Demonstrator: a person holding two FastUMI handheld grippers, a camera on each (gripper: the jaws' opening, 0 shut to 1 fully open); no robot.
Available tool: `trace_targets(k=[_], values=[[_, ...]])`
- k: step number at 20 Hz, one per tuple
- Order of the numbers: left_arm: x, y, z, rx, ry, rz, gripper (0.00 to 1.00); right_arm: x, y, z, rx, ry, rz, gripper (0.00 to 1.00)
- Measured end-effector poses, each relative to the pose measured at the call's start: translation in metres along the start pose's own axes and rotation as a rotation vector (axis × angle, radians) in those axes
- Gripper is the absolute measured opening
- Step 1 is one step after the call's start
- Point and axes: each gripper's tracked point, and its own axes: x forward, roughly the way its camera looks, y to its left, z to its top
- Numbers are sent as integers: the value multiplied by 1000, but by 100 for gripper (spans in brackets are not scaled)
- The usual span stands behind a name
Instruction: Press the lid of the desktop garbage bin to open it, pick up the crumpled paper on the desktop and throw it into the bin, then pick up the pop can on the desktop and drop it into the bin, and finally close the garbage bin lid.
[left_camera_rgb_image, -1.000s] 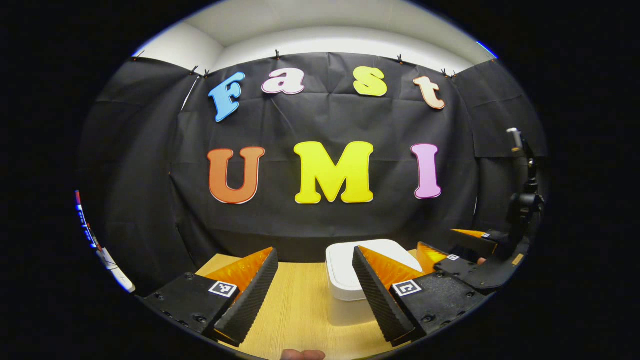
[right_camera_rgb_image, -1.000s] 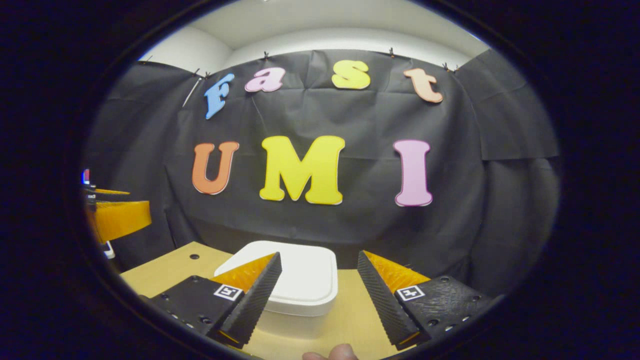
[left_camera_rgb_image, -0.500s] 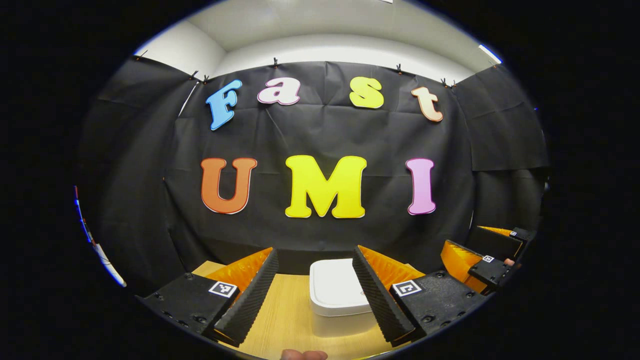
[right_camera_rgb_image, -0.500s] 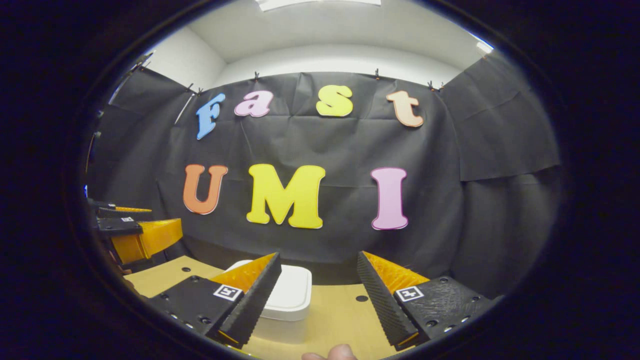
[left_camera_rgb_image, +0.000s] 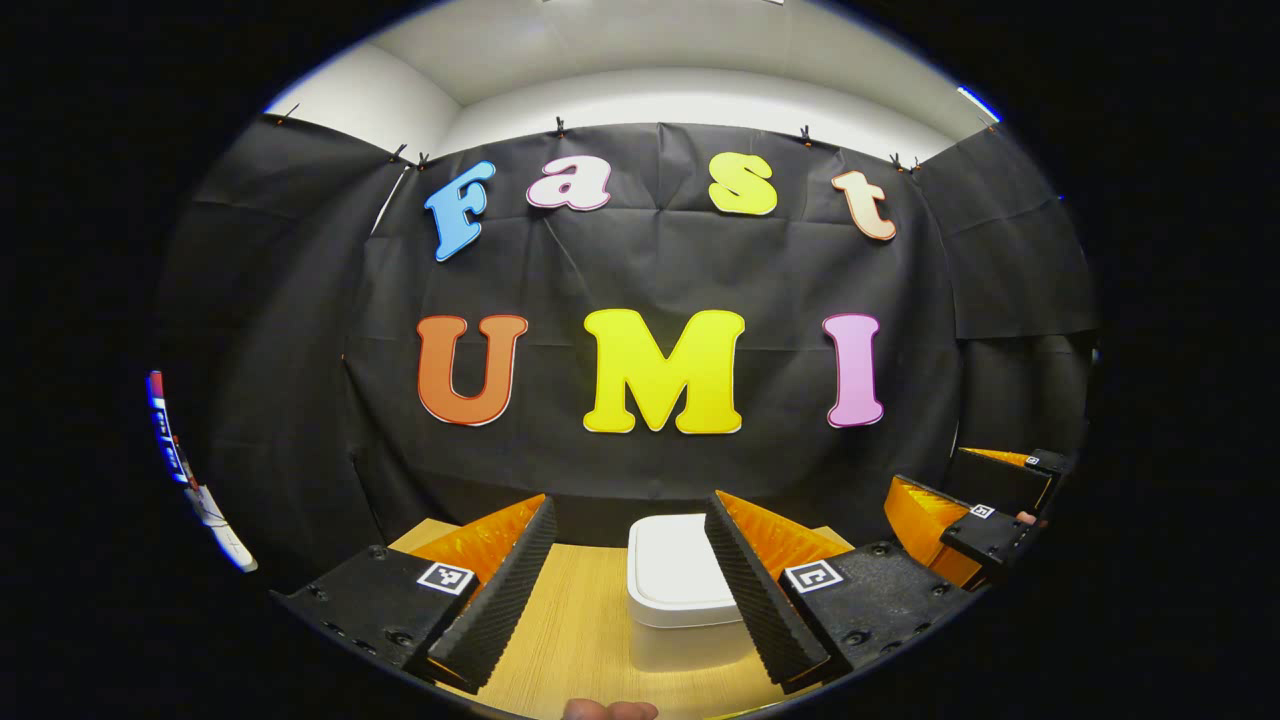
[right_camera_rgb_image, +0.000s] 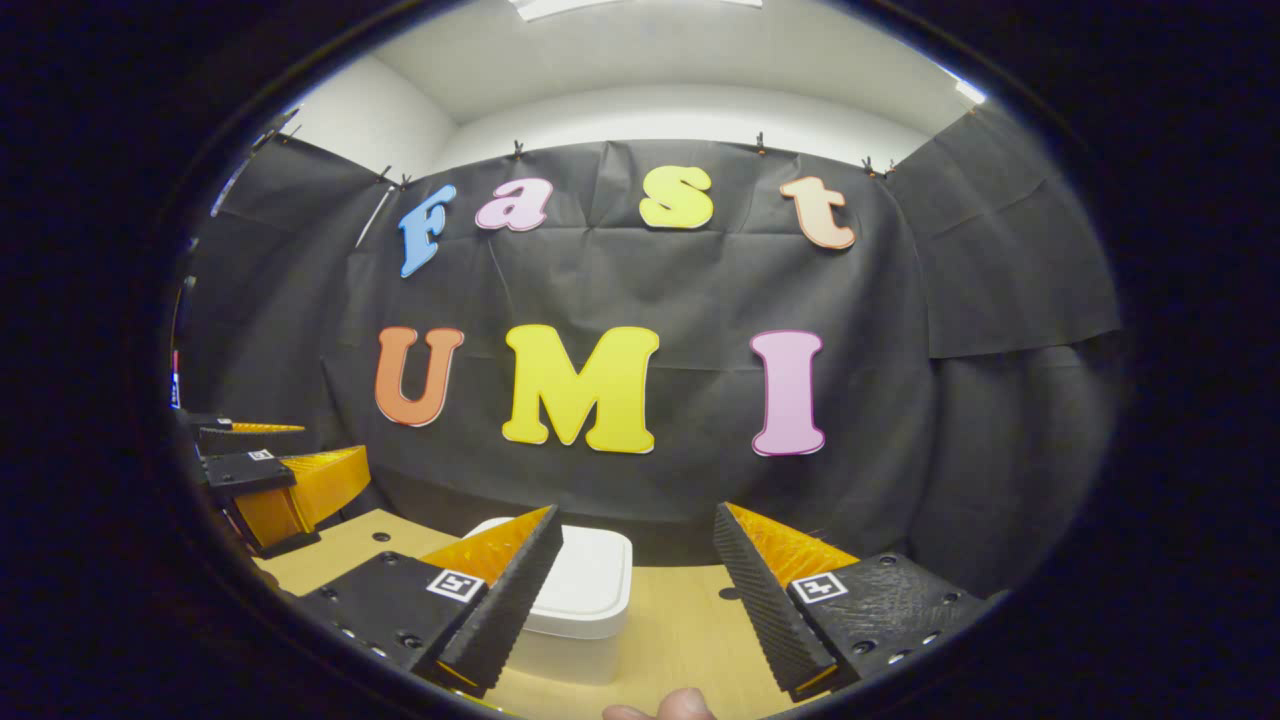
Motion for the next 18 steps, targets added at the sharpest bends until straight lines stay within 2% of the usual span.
trace_targets(k=[11,13,14,16,17,18], values=[[2,-6,-4,-2,17,1,97,4,-6,-5,25,25,0,95],[3,-6,-5,-1,16,1,96,6,-7,-5,25,24,-2,98],[3,-7,-5,0,16,1,96,7,-8,-4,25,23,-4,95],[5,-6,-6,0,19,1,97,7,-6,-6,29,29,-2,98],[6,-6,-7,-2,20,1,96,8,-6,-8,29,33,0,95],[5,-7,-7,-3,21,0,96,9,-5,-8,29,35,1,98]])
